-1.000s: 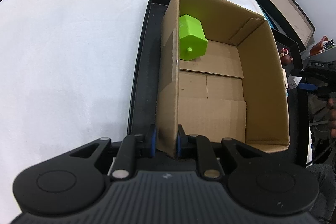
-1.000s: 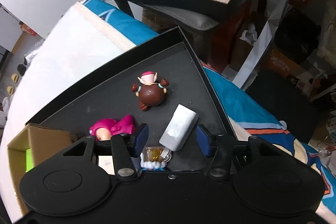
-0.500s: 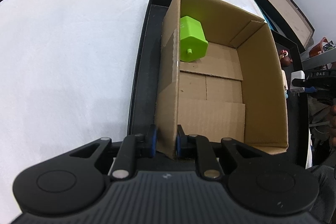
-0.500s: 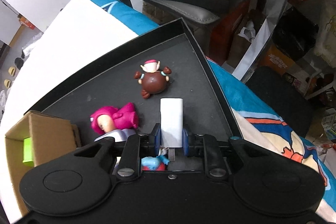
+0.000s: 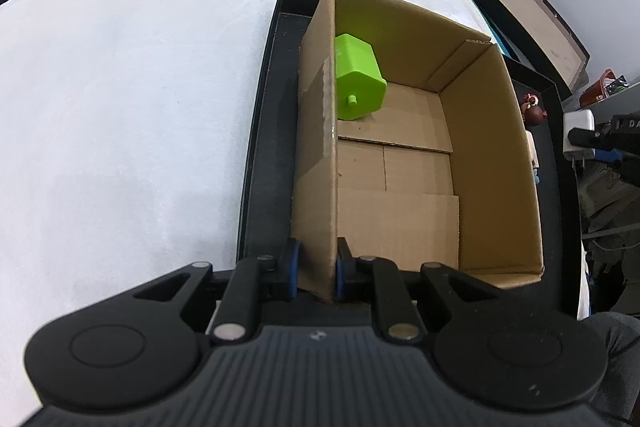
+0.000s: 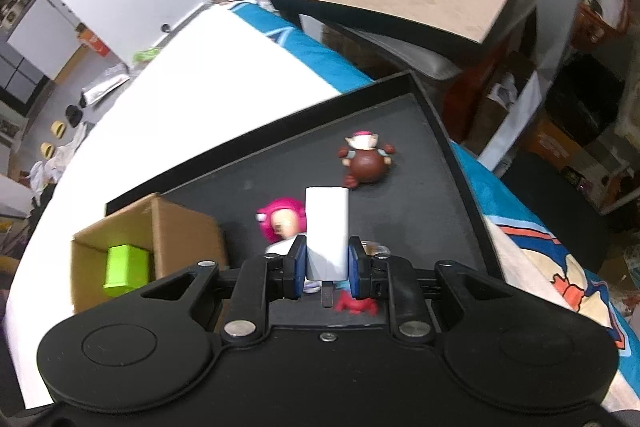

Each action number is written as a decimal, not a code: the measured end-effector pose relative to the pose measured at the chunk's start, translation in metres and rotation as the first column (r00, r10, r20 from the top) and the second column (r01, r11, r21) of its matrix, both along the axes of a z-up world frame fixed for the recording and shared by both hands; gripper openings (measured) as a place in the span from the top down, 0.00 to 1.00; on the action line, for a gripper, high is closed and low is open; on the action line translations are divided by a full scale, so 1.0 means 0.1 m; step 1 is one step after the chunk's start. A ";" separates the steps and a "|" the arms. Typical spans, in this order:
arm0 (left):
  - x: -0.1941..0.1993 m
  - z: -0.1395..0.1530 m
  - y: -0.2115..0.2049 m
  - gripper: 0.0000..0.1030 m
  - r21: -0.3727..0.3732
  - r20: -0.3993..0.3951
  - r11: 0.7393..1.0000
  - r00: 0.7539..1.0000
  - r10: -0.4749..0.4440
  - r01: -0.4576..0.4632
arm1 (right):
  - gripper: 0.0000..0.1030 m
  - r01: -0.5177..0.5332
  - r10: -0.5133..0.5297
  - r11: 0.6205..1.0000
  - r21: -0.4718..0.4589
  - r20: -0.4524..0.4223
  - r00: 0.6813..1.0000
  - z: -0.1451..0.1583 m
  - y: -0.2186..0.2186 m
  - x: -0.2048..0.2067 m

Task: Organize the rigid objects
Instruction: 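Close the right gripper on the white plug charger and lift it, then carry the white charger into the box beside the green block and release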

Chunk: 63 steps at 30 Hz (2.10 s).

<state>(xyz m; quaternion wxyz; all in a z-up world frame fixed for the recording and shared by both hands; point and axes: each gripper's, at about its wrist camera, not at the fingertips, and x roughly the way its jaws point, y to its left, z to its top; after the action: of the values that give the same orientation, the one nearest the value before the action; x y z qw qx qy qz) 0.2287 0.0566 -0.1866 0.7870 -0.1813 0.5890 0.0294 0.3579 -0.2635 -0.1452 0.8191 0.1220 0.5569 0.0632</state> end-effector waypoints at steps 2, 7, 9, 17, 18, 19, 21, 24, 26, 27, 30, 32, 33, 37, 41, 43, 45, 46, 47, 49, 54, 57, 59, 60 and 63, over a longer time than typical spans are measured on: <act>-0.01 0.00 0.00 0.84 -0.005 0.004 1.000 1.000 -0.001 0.001 | 0.80 -0.019 0.019 1.000 0.008 0.011 1.000 0.08 0.08 -0.02; -0.02 0.00 0.01 0.83 -0.014 0.011 1.000 1.000 -0.008 0.008 | 0.80 -0.060 0.059 0.998 0.028 0.038 0.998 0.23 0.29 -0.06; -0.03 0.01 0.03 0.83 -0.022 0.015 1.000 1.000 -0.007 0.008 | 0.80 -0.078 0.077 0.997 0.025 0.047 0.996 0.27 0.38 -0.08; -0.02 -0.01 0.05 0.83 -0.035 0.014 0.999 1.000 -0.010 0.011 | 0.80 -0.135 0.135 0.991 0.005 0.057 0.989 0.35 0.69 -0.13; -0.02 -0.01 0.06 0.83 -0.037 0.015 0.999 1.000 -0.011 0.012 | 0.80 -0.141 0.140 0.990 0.001 0.058 0.988 0.36 0.72 -0.13; -0.02 -0.01 0.06 0.83 -0.039 0.016 0.999 1.000 -0.012 0.012 | 0.80 -0.146 0.146 0.989 -0.004 0.061 0.987 0.37 0.76 -0.14; -0.02 -0.01 0.08 0.83 -0.044 0.017 0.999 1.000 -0.012 0.013 | 0.80 -0.155 0.155 0.988 -0.009 0.063 0.986 0.38 0.84 -0.14; -0.02 -0.02 0.09 0.83 -0.050 0.017 0.999 1.000 -0.015 0.016 | 0.80 -0.169 0.170 0.985 -0.018 0.066 0.983 0.38 0.94 -0.16; -0.02 -0.03 0.09 0.83 -0.052 0.019 0.998 1.000 -0.018 0.019 | 0.80 -0.177 0.178 0.984 -0.021 0.062 0.982 0.38 1.01 -0.16; -0.02 -0.03 0.09 0.83 -0.054 0.020 0.998 1.000 -0.018 0.019 | 0.80 -0.180 0.181 0.983 -0.024 0.061 0.982 0.37 1.04 -0.17; -0.02 -0.04 0.09 0.82 -0.058 0.022 0.998 1.000 -0.018 0.019 | 0.80 -0.196 0.198 0.980 -0.035 0.055 0.979 0.35 1.15 -0.18; -0.02 -0.04 0.10 0.82 -0.058 0.022 0.998 1.000 -0.019 0.020 | 0.80 -0.206 0.208 0.978 -0.043 0.054 0.977 0.34 1.22 -0.19; -0.02 -0.04 0.10 0.82 -0.059 0.023 0.998 1.000 -0.019 0.020 | 0.80 -0.209 0.211 0.977 -0.046 0.053 0.976 0.34 1.25 -0.19; -0.02 -0.05 0.12 0.82 -0.069 0.022 0.997 1.000 -0.019 0.021 | 0.80 -0.222 0.225 0.974 -0.055 0.049 0.973 0.33 1.36 -0.19; -0.02 -0.05 0.11 0.82 -0.071 0.024 0.997 0.999 -0.024 0.026 | 0.80 -0.240 0.243 0.969 -0.061 0.041 0.969 0.27 1.47 -0.20; -0.02 -0.05 0.10 0.82 -0.069 0.024 0.997 0.999 -0.026 0.027 | 0.80 -0.249 0.251 0.966 -0.064 0.035 0.967 0.24 1.54 -0.20; -0.02 -0.05 0.11 0.82 -0.070 0.024 0.997 0.999 -0.024 0.026 | 0.80 -0.259 0.261 0.964 -0.068 0.029 0.965 0.20 1.61 -0.19; -0.02 -0.05 0.11 0.82 -0.071 0.023 0.997 0.999 -0.023 0.025 | 0.80 -0.263 0.265 0.962 -0.070 0.026 0.964 0.18 1.64 -0.18; -0.02 -0.05 0.12 0.82 -0.072 0.023 0.997 0.999 -0.022 0.023 | 0.80 -0.268 0.271 0.960 -0.075 0.022 0.962 0.16 1.67 -0.17; -0.01 -0.05 0.12 0.82 -0.074 0.023 0.997 1.000 -0.021 0.023 | 0.80 -0.275 0.277 0.958 -0.080 0.010 0.961 0.12 1.72 -0.14; 0.00 -0.06 0.12 0.82 -0.078 0.020 0.997 1.000 -0.022 0.024 | 0.80 -0.292 0.294 0.952 -0.094 0.004 0.956 0.08 1.85 -0.09; 0.00 -0.06 0.12 0.82 -0.080 0.020 0.997 1.000 -0.021 0.022 | 0.80 -0.296 0.298 0.950 -0.094 0.005 0.955 0.08 1.88 -0.07; 0.00 -0.07 0.13 0.82 -0.081 0.018 0.996 1.000 -0.019 0.021 | 0.80 -0.294 0.296 0.951 -0.096 0.007 0.955 0.06 1.89 -0.07; 0.00 -0.07 0.13 0.82 -0.081 0.016 0.997 1.000 -0.019 0.021 | 0.80 -0.296 0.297 0.951 -0.087 0.008 0.955 0.05 1.89 -0.07; 0.01 -0.08 0.13 0.82 -0.078 0.014 0.997 1.000 -0.021 0.022 | 0.61 -0.291 0.291 0.955 -0.051 -0.005 0.957 0.00 1.86 -0.02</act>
<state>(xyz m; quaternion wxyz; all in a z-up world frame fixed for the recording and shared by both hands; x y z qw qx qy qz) 0.2301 0.0694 -0.1947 0.7836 -0.2057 0.5862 -0.0032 0.3560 -0.0771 -0.1451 0.8045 0.0177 0.5691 0.1690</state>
